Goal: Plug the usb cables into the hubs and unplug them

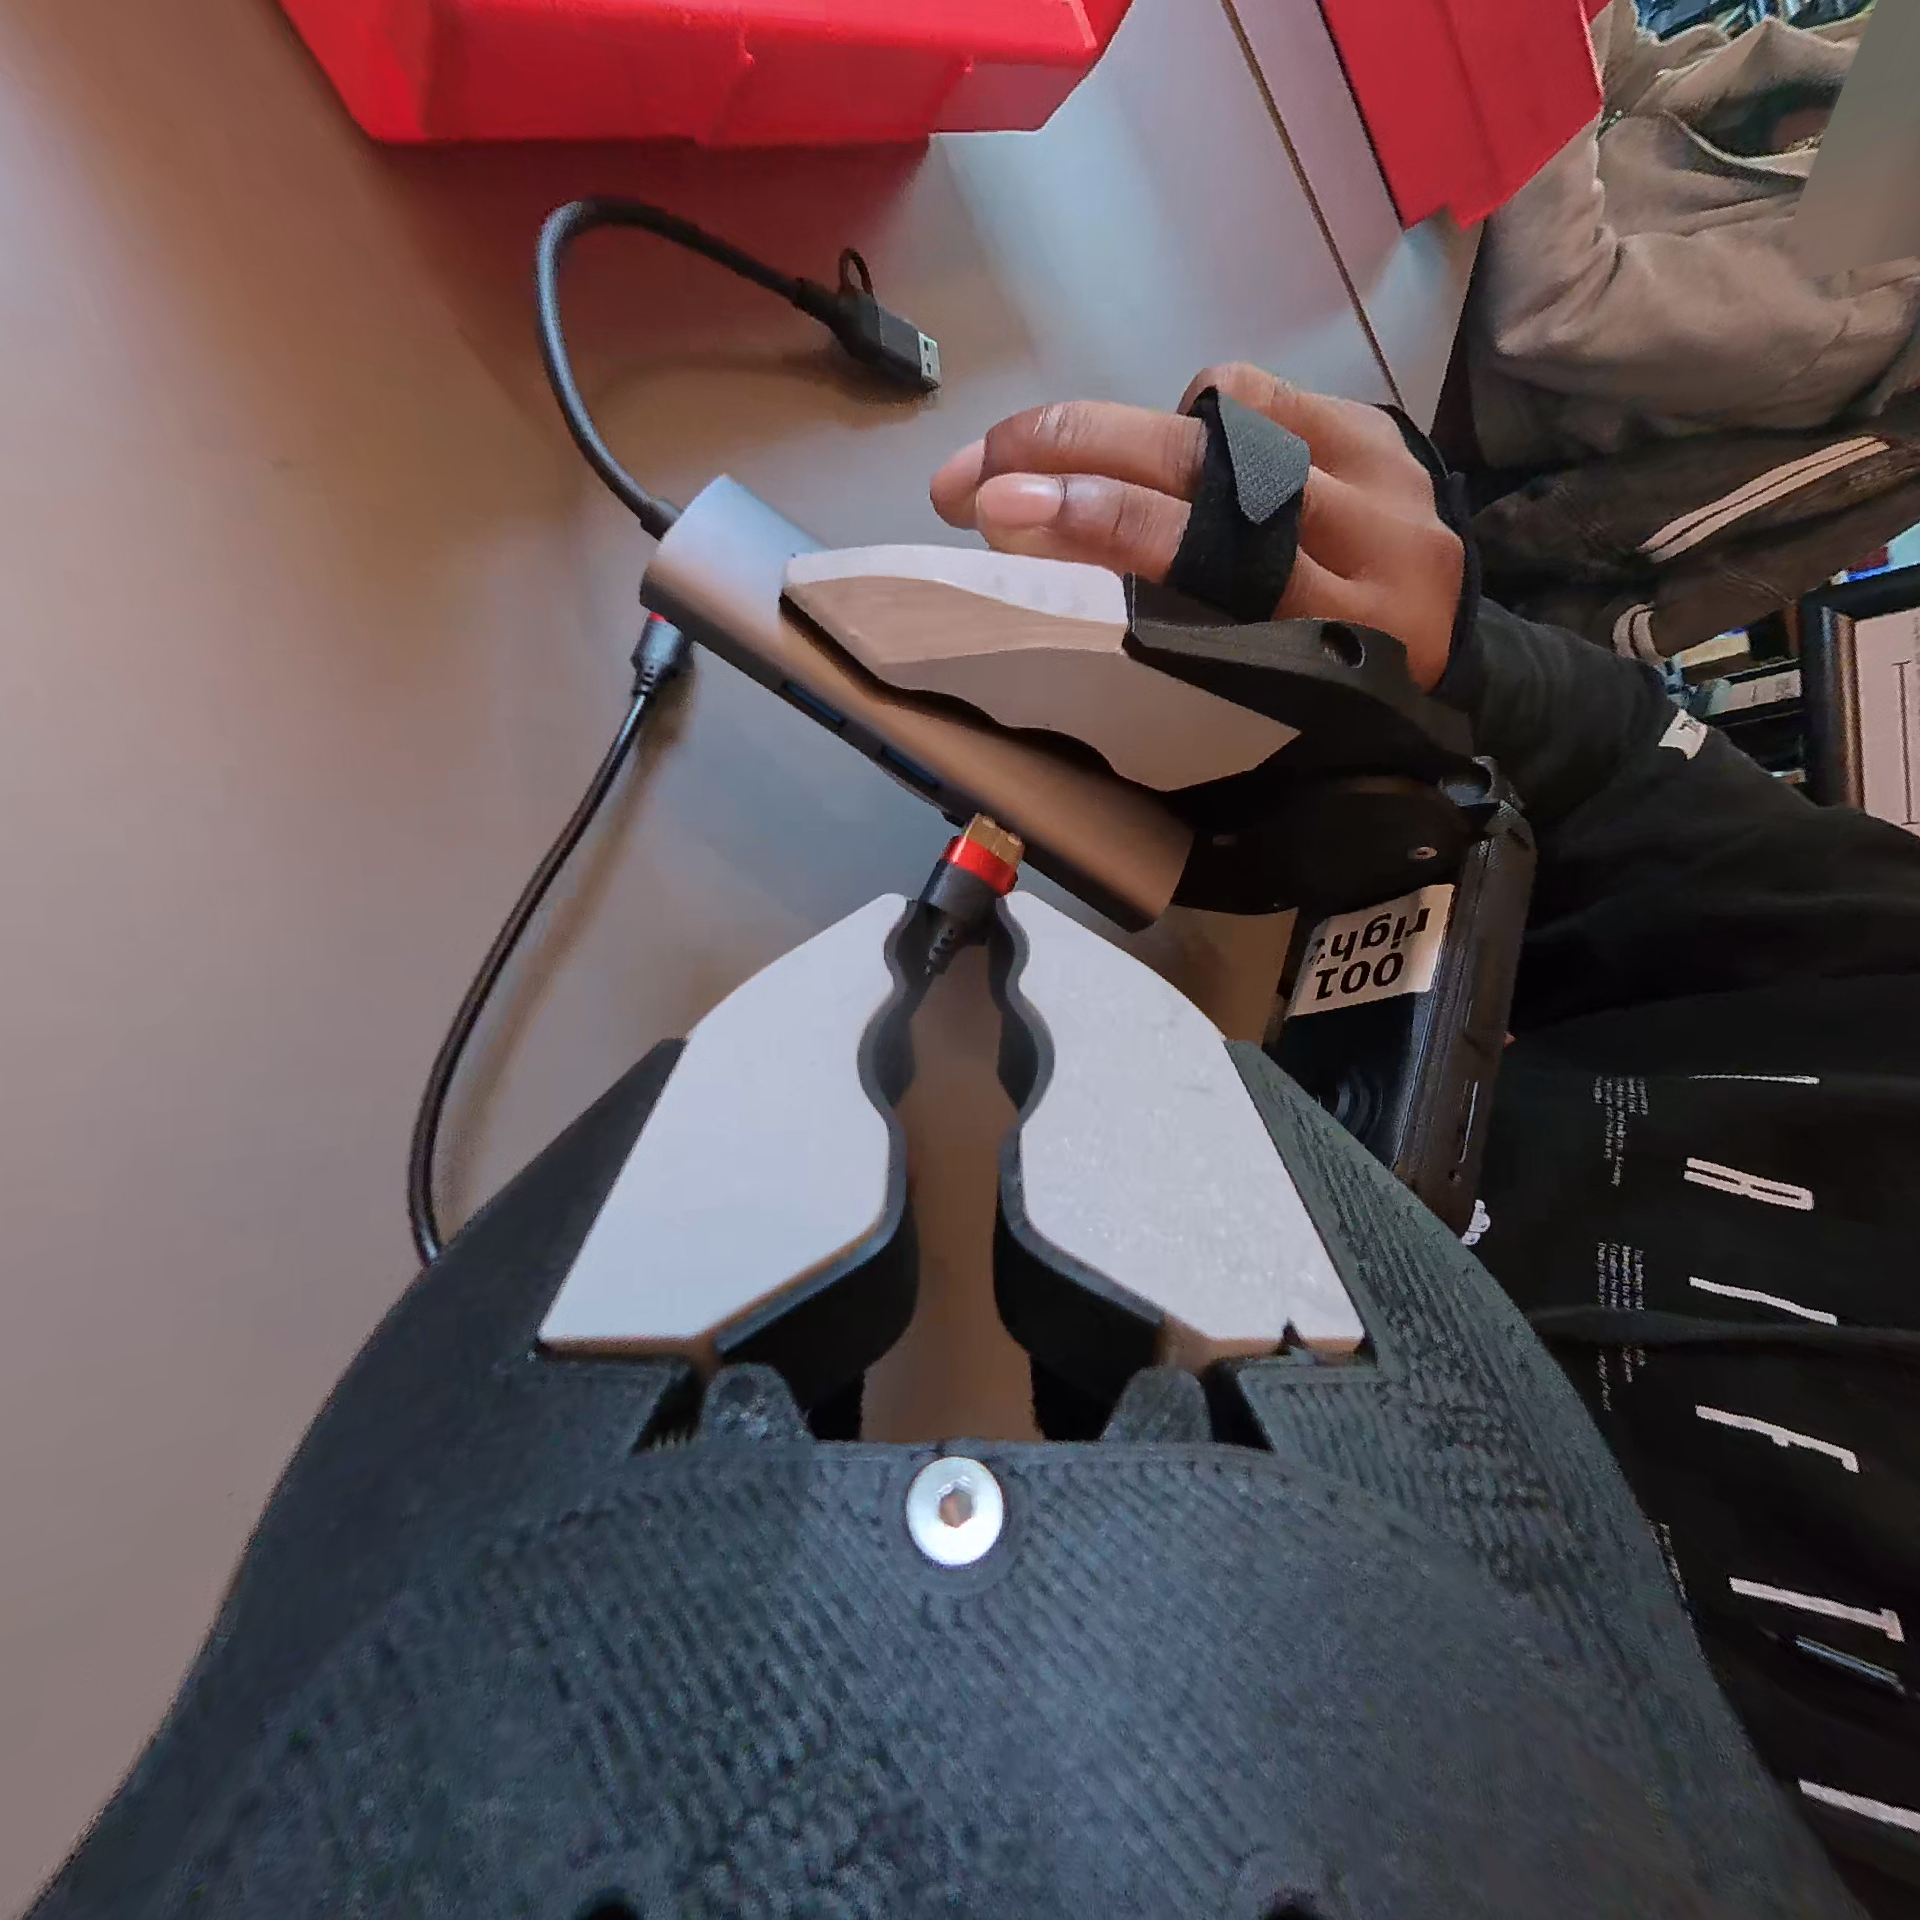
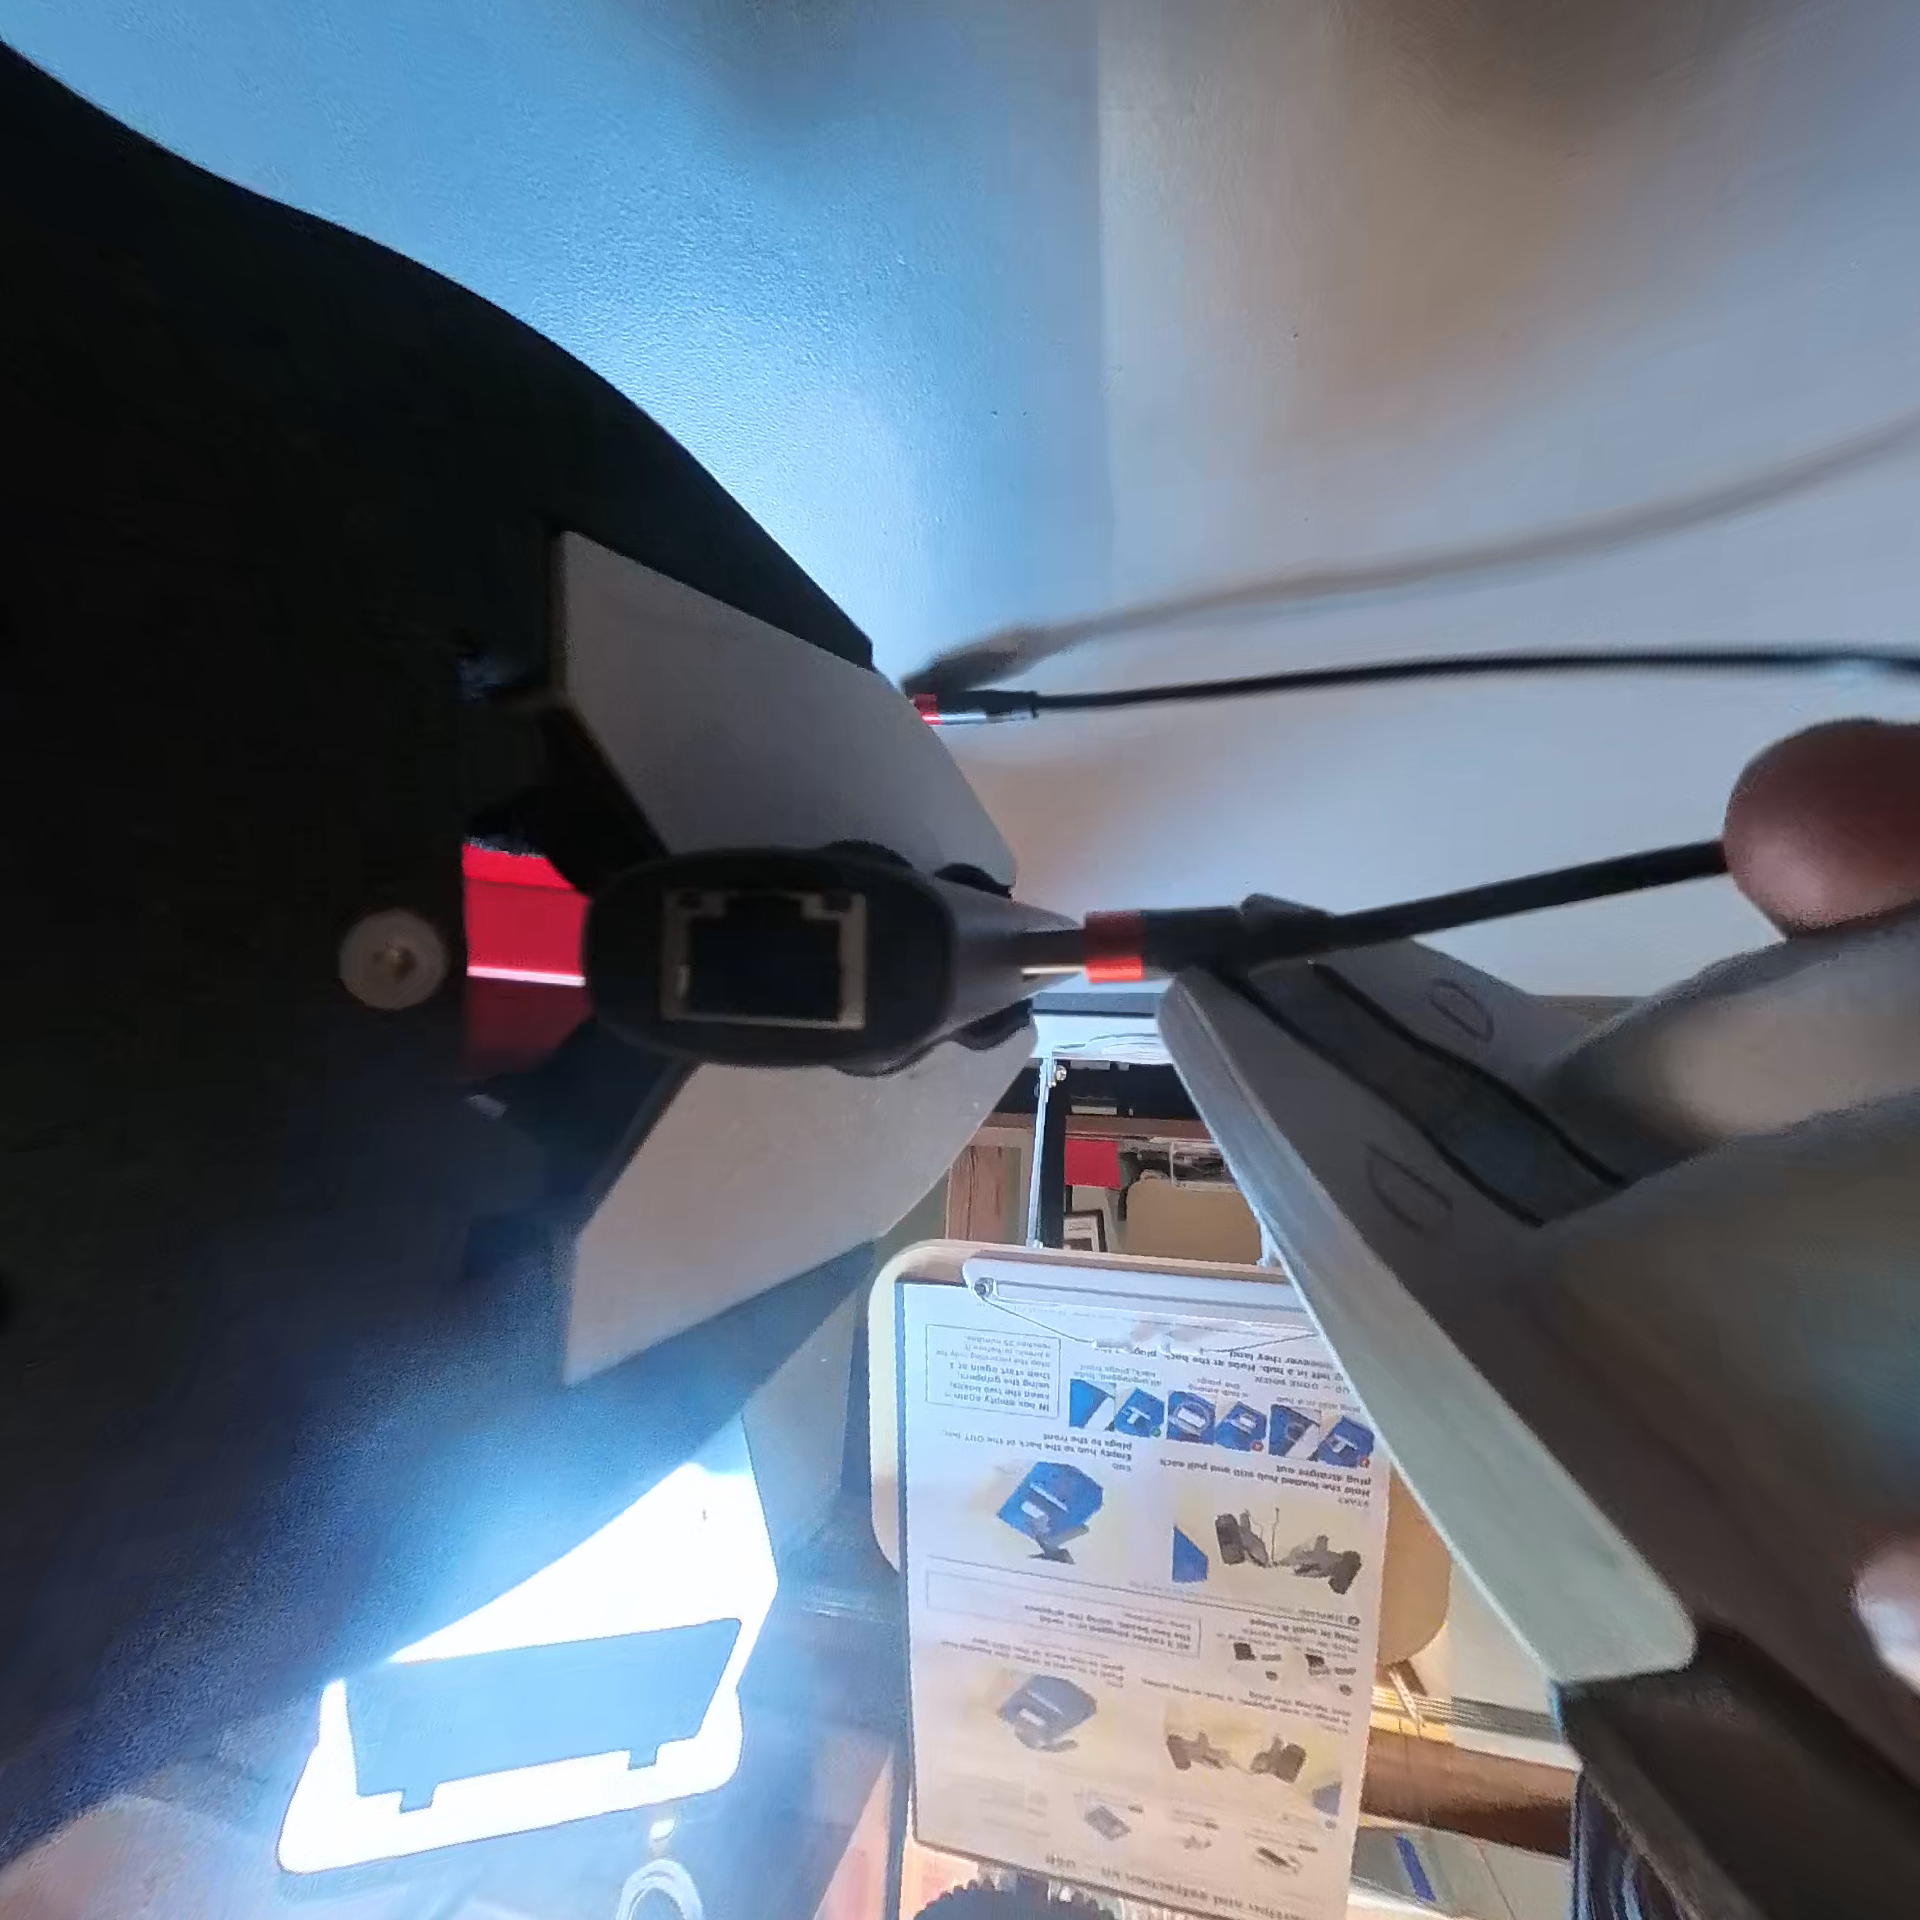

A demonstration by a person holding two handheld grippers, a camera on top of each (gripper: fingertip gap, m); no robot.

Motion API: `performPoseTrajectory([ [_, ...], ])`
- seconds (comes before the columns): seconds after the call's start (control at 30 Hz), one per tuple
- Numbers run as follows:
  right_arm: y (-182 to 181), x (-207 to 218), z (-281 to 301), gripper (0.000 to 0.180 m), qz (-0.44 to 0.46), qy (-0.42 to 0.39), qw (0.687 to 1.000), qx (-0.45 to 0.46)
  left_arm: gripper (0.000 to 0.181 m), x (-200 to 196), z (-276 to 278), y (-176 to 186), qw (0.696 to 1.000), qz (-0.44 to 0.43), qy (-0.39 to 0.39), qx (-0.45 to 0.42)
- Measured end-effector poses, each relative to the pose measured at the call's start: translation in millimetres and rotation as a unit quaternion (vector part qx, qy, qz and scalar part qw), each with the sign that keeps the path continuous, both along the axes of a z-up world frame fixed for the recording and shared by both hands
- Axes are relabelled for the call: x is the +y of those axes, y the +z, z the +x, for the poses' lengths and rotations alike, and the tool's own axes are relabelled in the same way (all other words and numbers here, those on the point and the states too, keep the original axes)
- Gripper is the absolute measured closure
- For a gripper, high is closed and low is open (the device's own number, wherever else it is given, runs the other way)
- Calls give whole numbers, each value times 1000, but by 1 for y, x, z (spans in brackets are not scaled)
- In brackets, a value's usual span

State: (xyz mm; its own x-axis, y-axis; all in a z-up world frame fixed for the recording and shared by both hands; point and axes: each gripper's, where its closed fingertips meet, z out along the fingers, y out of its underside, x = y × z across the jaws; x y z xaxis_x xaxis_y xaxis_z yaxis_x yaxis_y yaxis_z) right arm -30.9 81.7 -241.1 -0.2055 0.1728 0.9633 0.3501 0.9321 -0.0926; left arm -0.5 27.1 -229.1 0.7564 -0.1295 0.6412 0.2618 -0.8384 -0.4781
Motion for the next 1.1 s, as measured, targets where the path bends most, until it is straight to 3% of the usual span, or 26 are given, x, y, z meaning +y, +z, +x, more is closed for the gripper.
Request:
performPoseTrajectory([
  [0.13, 1, -3, 0, 162, -10, 9, 1000, 3, 169, 0, 2, 4, 1000, 6, 11, -11],
  [0.2, 3, -12, 0, 161, 4, 37, 999, 7, 180, 5, -1, 9, 999, 25, 25, -23],
  [0.27, -1, -30, -2, 160, -25, 53, 998, 2, 181, 9, 18, 22, 996, 37, 0, -79],
  [0.4, 14, -16, -8, 163, -51, 41, 998, 18, 181, 14, 38, 47, 994, 98, -57, 3],
  [0.5, 30, -4, -3, 161, -122, 37, 991, 38, 178, 18, 26, 81, 984, 169, -58, 11],
  [0.6, 42, 0, 7, 161, -241, 58, 968, 48, 161, 14, 2, 103, 961, 261, -37, 82],
  [0.73, 74, 5, 15, 161, -424, 83, 899, 76, 155, -10, -5, 121, 927, 365, -28, 82],
  [0.93, 118, -9, 21, 162, -663, 181, 721, 89, 149, -21, -8, 84, 924, 377, -20, 66],
  [1.1, 132, -38, 27, 160, -764, 275, 581, 58, 145, -16, 1, 84, 912, 406, -12, -50],
])
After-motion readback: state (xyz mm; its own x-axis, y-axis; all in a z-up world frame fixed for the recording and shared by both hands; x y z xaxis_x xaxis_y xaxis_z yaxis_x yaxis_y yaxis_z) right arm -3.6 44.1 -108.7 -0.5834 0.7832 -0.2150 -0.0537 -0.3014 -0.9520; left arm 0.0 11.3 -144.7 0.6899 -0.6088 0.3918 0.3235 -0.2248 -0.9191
